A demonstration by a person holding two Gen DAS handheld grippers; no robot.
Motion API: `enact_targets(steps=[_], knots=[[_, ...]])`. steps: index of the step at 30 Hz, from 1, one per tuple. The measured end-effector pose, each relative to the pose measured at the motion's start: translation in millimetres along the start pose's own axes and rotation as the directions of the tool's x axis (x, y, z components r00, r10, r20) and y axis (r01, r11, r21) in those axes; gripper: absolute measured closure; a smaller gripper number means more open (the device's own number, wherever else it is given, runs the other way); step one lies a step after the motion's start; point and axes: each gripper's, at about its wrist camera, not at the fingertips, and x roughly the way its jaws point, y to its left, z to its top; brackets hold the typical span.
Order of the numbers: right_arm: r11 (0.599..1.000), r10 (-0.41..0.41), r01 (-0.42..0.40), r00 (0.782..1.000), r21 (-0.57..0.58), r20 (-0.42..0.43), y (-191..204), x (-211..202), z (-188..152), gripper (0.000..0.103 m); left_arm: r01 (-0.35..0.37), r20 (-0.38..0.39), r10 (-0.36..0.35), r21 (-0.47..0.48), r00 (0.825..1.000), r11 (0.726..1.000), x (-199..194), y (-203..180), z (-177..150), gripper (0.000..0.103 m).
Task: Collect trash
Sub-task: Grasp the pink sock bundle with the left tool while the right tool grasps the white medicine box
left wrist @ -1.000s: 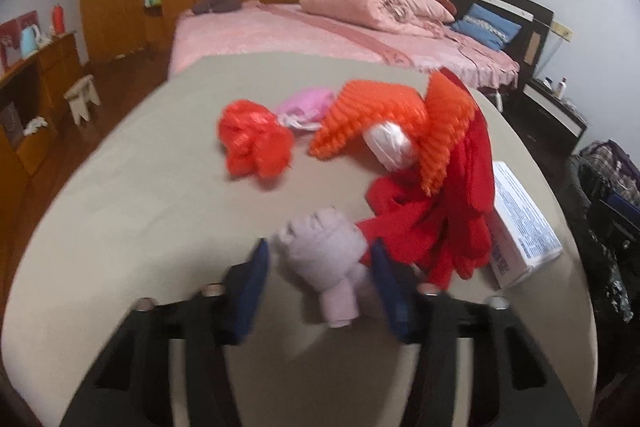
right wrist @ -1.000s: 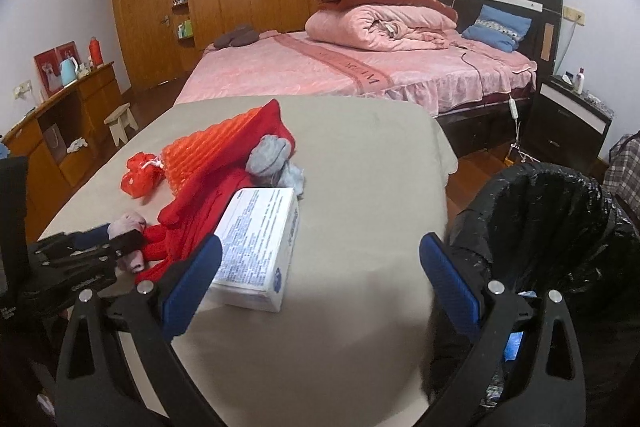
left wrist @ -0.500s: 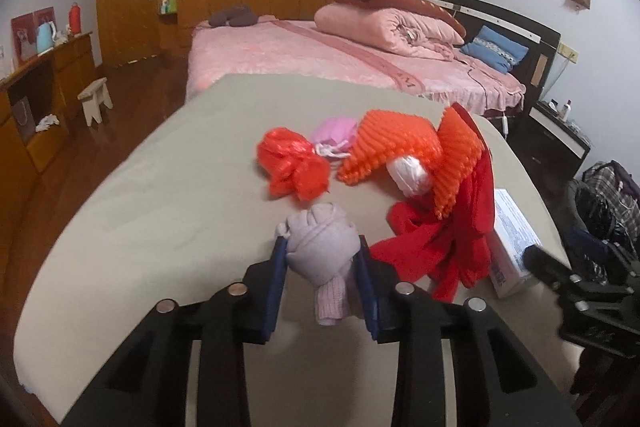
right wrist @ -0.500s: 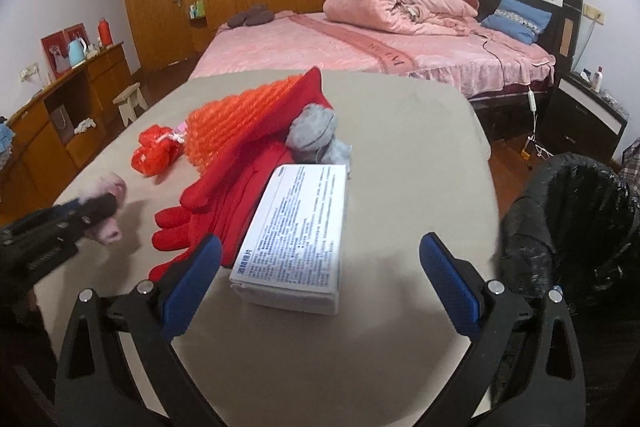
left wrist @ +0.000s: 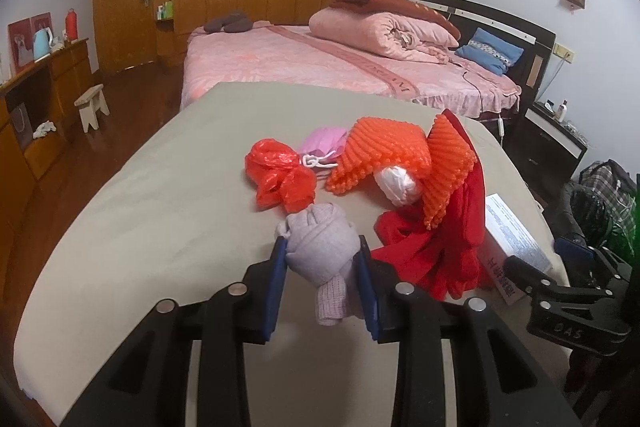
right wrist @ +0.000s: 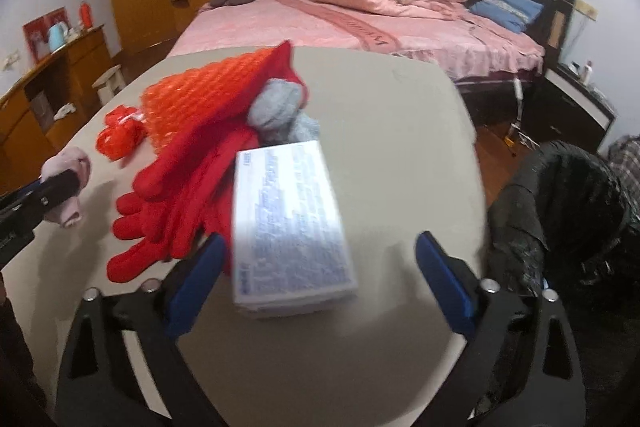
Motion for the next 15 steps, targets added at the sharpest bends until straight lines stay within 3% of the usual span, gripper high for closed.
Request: enact_targets(steps=[6, 15], knots=[[0.998, 0.067, -0.067, 0.996, 0.004, -0.053, 3.6, 16.4, 8.6, 0.046, -0.006, 0.007, 0.006, 0.003, 1.0, 1.0, -2.0, -0.2, 3.8, 0.07], [0.996, 0.08, -0.08, 0.997, 0.032, -0.005, -6.3, -10.4, 10.9, 0.049, 0.013, 0.027, -0.013, 0.022, 1.0, 1.0, -8.4, -15.1, 8.5, 0.07]])
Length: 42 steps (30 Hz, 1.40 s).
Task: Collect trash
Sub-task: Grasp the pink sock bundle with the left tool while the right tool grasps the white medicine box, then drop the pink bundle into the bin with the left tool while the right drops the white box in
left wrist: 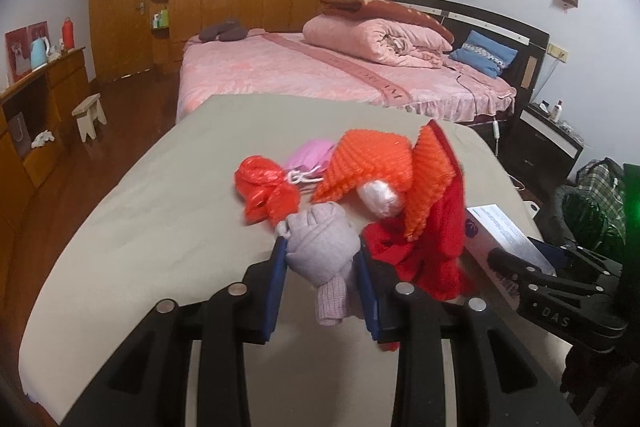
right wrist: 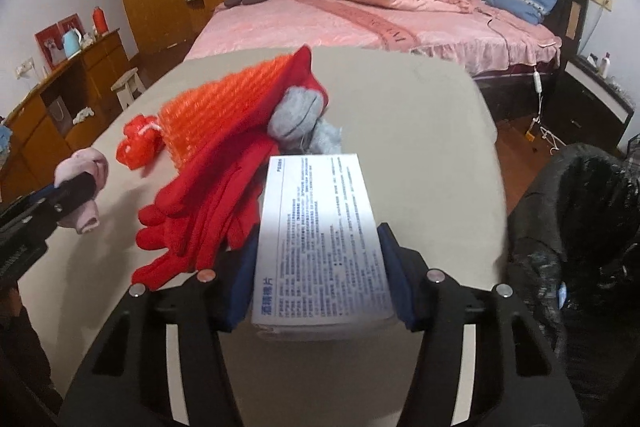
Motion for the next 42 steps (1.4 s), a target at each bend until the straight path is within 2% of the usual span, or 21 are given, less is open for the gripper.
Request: enact_targets(steps=[10, 22, 34, 42], knots=[[0.999, 0.005, -0.01, 0.996, 0.051, 0.09, -23.3, -47.6, 13.1, 0.049, 0.066, 0.05, -0.068, 0.037, 0.996, 0.997, -16.6, -36.4, 18.6, 0.07], [0.993, -0.082, 0.064, 0.979, 0.097, 0.189, -64.6, -102.8, 22.2, 0.049, 0.149, 0.104, -0.159, 0.091, 0.982, 0.985, -31.4, -90.8, 42.9, 0.07], [0.967, -0.222, 0.183, 0.948, 0.18, 0.228, -123.8, -145.2, 6.2, 0.049, 0.276, 0.107, -0.296, 0.172, 0.949, 0.946, -37.7, -163.8, 51.6, 0.07], [0.929, -0.326, 0.273, 0.923, 0.251, 0.204, -170.4, -162.4, -15.6, 0.049, 0.369, 0.079, -0.397, 0.243, 0.914, 0.897, -34.6, -221.9, 50.1, 0.07]])
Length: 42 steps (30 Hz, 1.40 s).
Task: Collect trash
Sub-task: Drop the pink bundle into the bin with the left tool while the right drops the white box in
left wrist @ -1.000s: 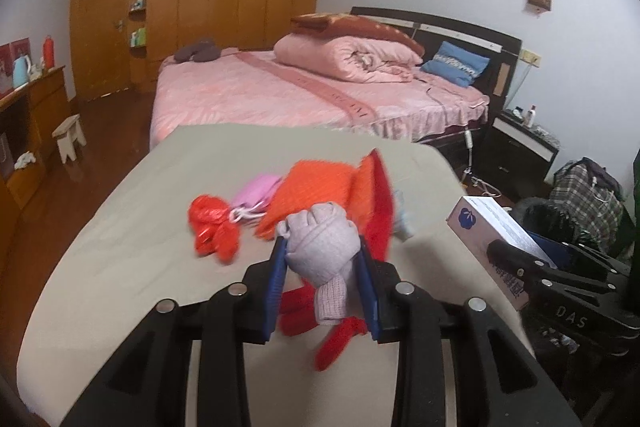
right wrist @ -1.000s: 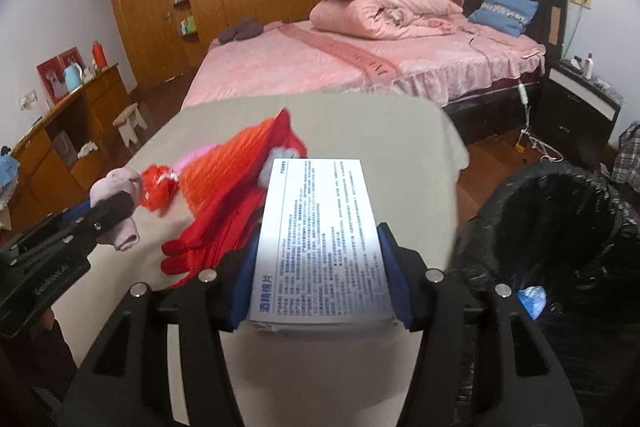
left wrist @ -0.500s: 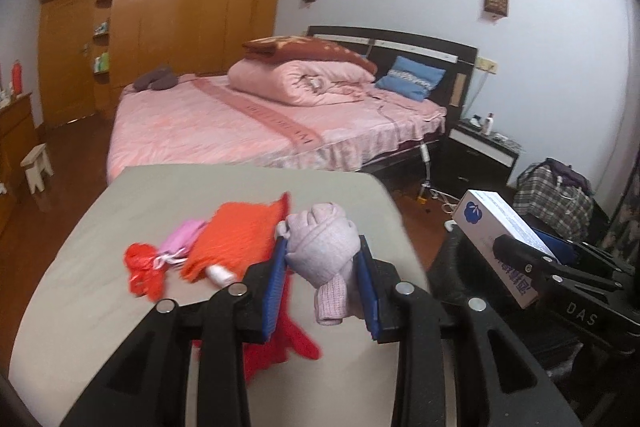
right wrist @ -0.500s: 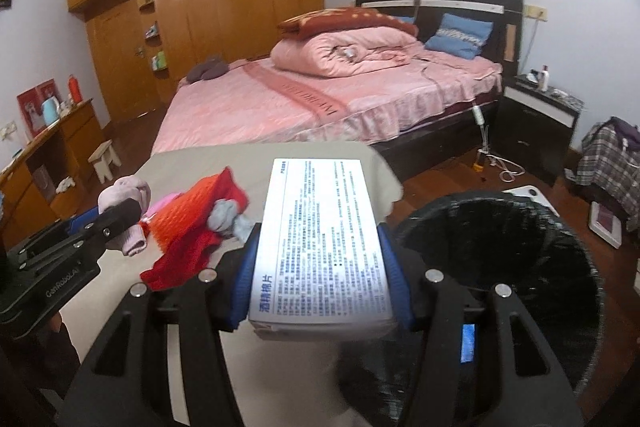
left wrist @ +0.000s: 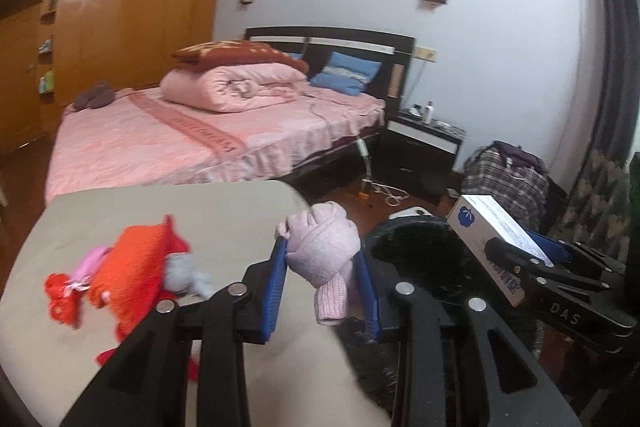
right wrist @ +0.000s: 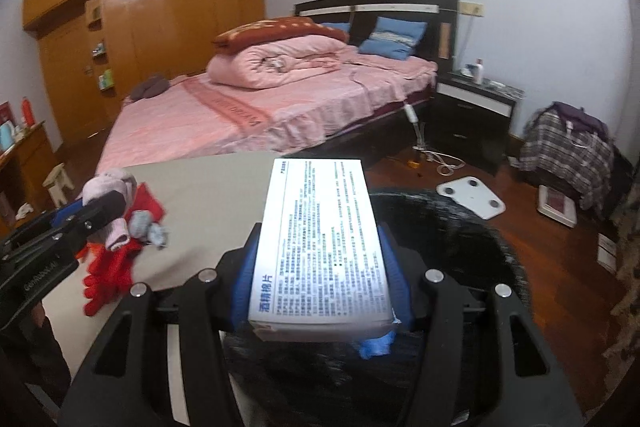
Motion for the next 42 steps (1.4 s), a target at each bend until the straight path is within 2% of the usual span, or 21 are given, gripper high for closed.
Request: enact_targets(steps=[7, 18, 19, 20, 22, 24, 25, 28, 34, 38, 42], knots=[[0.997, -0.073, 0.073, 0.997, 0.039, 0.0, -39.8, -1.9, -6.2, 0.049, 0.079, -0.019, -0.078, 0.051, 0.997, 0.996, 22.7, -42.1, 3.1, 0.07], [0.989, -0.131, 0.13, 0.991, 0.075, 0.006, -76.9, -1.9, -10.1, 0.049, 0.171, -0.079, -0.165, 0.075, 0.983, 0.982, 59.9, -80.8, 0.1, 0.068], [0.988, -0.134, 0.133, 0.991, 0.077, 0.005, -79.3, -1.4, -10.1, 0.048, 0.183, -0.089, -0.177, 0.074, 0.98, 0.98, 63.2, -81.5, -0.9, 0.065], [0.987, -0.142, 0.141, 0.99, 0.079, 0.002, -81.7, -0.2, -10.3, 0.046, 0.206, -0.103, -0.198, 0.072, 0.975, 0.976, 67.6, -83.3, -1.5, 0.053], [0.983, -0.163, 0.162, 0.987, 0.092, 0.007, -87.0, -0.5, -10.1, 0.025, 0.21, -0.098, -0.203, 0.074, 0.974, 0.975, 68.6, -83.6, -3.1, 0.035], [0.979, -0.177, 0.174, 0.984, 0.107, 0.024, -91.0, -4.2, -11.2, 0.019, 0.207, -0.087, -0.201, 0.07, 0.976, 0.976, 65.9, -79.3, -3.4, 0.031], [0.979, -0.18, 0.176, 0.983, 0.108, 0.027, -92.0, -5.5, -11.3, 0.012, 0.2, -0.084, -0.194, 0.068, 0.977, 0.978, 65.2, -76.7, -3.1, 0.029], [0.978, -0.181, 0.176, 0.983, 0.108, 0.039, -90.6, -9.4, -11.6, 0.006, 0.149, -0.062, -0.146, 0.052, 0.987, 0.987, 57.7, -60.7, -1.4, 0.022], [0.985, -0.13, 0.125, 0.991, 0.116, 0.038, -73.8, -11.4, -8.5, 0.005, 0.017, -0.019, -0.016, 0.036, 1.0, 0.999, 31.9, -15.9, 0.3, 0.009], [0.994, -0.079, 0.076, 0.996, 0.084, 0.031, -47.3, -7.3, -7.3, 0.005, -0.066, -0.012, 0.066, 0.016, 0.998, 0.998, 10.3, 14.3, -4.3, 0.006], [0.999, -0.02, 0.019, 1.0, 0.041, 0.019, -13.5, -1.0, -7.7, 0.005, -0.154, -0.007, 0.154, -0.01, 0.988, 0.988, -12.1, 48.4, -13.7, 0.006]])
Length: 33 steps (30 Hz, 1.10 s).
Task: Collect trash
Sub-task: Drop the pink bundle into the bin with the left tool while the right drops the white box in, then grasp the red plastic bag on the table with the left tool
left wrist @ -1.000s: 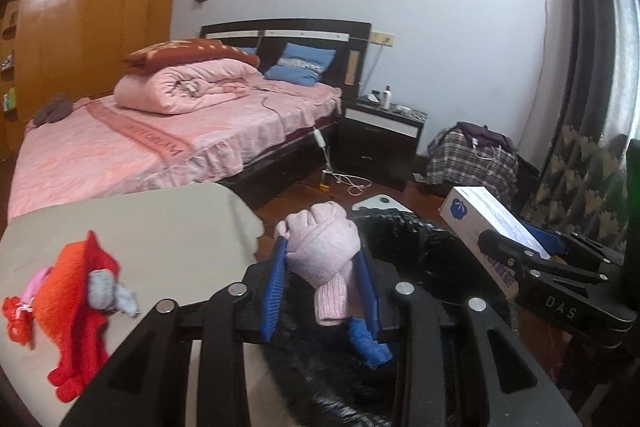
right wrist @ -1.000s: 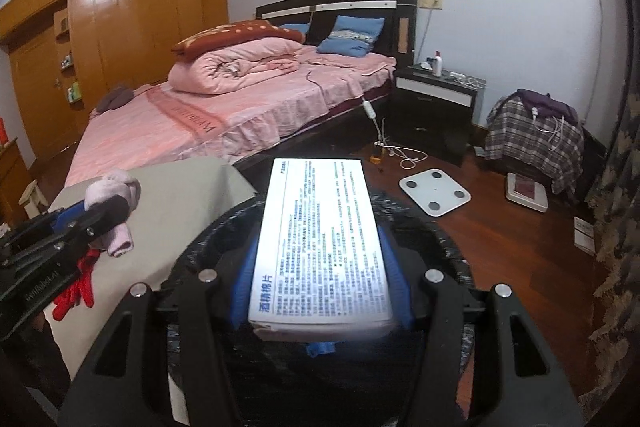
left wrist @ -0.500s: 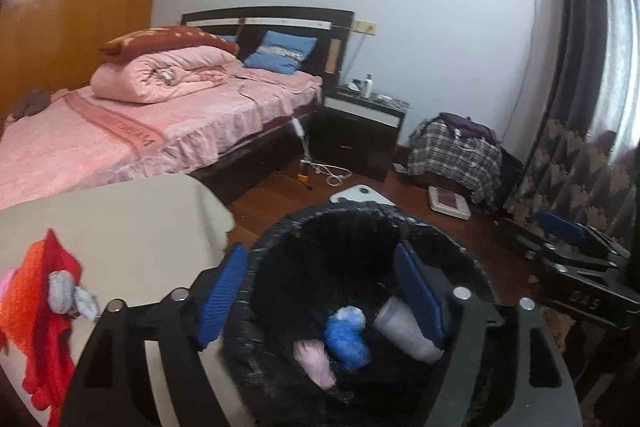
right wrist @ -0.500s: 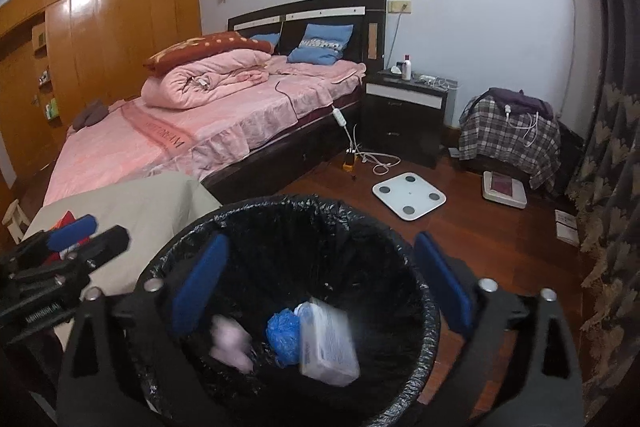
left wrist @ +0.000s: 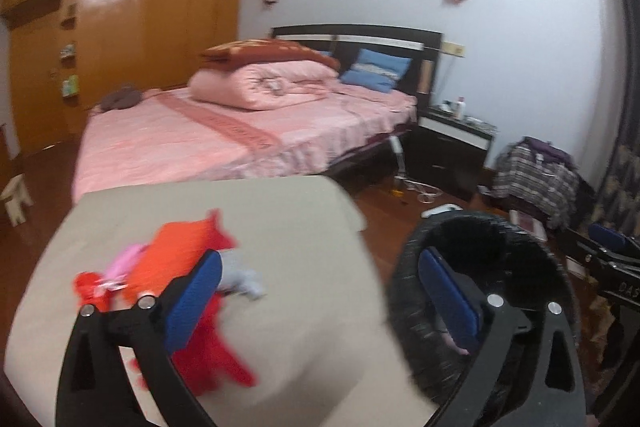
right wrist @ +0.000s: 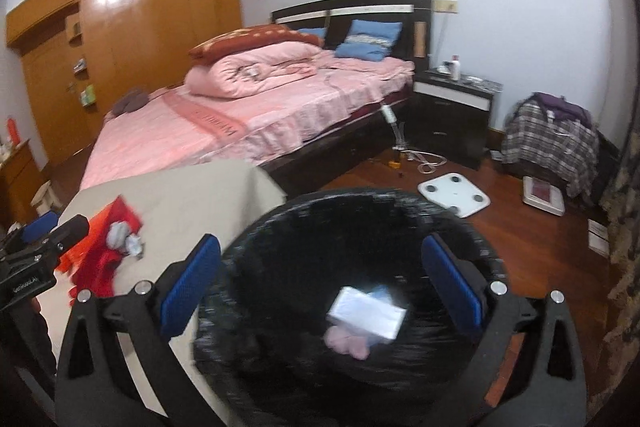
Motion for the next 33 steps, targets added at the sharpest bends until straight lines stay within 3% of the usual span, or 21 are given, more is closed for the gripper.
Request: enact_targets(steps=[7, 12, 25, 33], knots=[[0.993, 0.104, -0.104, 0.995, -0.057, -0.009, 58.6, 11.4, 0.9, 0.005, -0.147, -0.008, 0.147, -0.026, 0.989, 0.989, -24.4, 59.7, -20.9, 0.006], [0.982, 0.158, -0.159, 0.987, -0.097, -0.02, 97.4, 19.8, 0.5, 0.005, -0.212, -0.019, 0.211, -0.064, 0.977, 0.975, -35.6, 92.1, -32.4, 0.006], [0.959, 0.213, -0.226, 0.973, -0.169, -0.094, 162.5, 52.5, -16.9, 0.005, -0.3, -0.069, 0.294, -0.101, 0.953, 0.949, -28.2, 137.1, -59.0, 0.007], [0.949, 0.243, -0.259, 0.964, -0.18, -0.108, 191.1, 72.1, -11.5, 0.005, -0.37, -0.104, 0.358, -0.136, 0.928, 0.919, -4.4, 180.8, -62.5, 0.014]])
